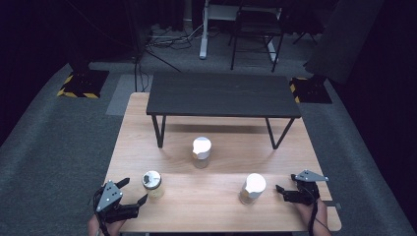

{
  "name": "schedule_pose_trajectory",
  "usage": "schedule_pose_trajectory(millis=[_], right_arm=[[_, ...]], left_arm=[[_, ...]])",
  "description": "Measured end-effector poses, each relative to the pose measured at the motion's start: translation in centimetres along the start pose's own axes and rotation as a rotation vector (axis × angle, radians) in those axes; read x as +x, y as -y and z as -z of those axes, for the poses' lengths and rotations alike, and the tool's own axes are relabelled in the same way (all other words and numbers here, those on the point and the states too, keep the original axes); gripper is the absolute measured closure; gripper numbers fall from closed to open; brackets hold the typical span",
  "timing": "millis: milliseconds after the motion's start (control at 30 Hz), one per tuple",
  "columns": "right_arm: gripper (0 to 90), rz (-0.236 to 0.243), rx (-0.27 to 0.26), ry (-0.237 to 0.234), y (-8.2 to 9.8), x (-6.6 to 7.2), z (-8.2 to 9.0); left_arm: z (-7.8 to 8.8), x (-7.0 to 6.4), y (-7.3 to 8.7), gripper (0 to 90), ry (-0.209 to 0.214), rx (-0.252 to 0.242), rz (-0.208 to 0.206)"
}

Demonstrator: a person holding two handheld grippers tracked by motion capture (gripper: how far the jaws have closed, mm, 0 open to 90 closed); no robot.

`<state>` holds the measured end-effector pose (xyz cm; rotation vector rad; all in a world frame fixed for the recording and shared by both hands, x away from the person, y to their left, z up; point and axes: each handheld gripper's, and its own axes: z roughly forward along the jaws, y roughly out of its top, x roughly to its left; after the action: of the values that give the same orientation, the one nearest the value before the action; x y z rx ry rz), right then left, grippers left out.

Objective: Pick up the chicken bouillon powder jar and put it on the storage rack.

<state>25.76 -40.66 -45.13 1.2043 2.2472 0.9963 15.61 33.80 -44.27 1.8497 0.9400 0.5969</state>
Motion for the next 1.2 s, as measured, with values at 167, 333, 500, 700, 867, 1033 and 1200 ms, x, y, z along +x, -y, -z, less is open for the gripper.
schedule_pose_trajectory(millis=[167,333,500,700,867,1033,1200], right_arm=[[16.0,0.000,0.000,0.000,0.0,0.0,0.0],[16.0,0.001,0.000,0.001,0.0,0.0,0.0],[16.0,0.001,0.000,0.001,0.0,0.0,0.0],[16.0,0.001,0.000,0.001,0.0,0.0,0.0],[16.0,0.003,-0.001,0.003,0.0,0.1,0.0],[16.0,0.004,-0.002,0.006,0.0,0.1,0.0],[16.0,0.006,-0.004,0.012,0.1,0.3,0.0]], left_arm=[[0.1,0.0,0.2,14.0,0.002,-0.032,0.009],[-0.2,0.2,0.3,13.9,0.018,-0.048,0.007],[-0.7,0.4,0.2,13.9,0.043,-0.067,-0.005],[-1.5,0.6,-0.2,13.8,0.062,-0.078,-0.018],[-2.1,0.8,-0.4,13.5,0.082,-0.082,-0.020],[-2.8,1.0,-0.7,13.3,0.100,-0.081,-0.025],[-3.3,1.2,-0.9,13.3,0.113,-0.073,-0.030]])
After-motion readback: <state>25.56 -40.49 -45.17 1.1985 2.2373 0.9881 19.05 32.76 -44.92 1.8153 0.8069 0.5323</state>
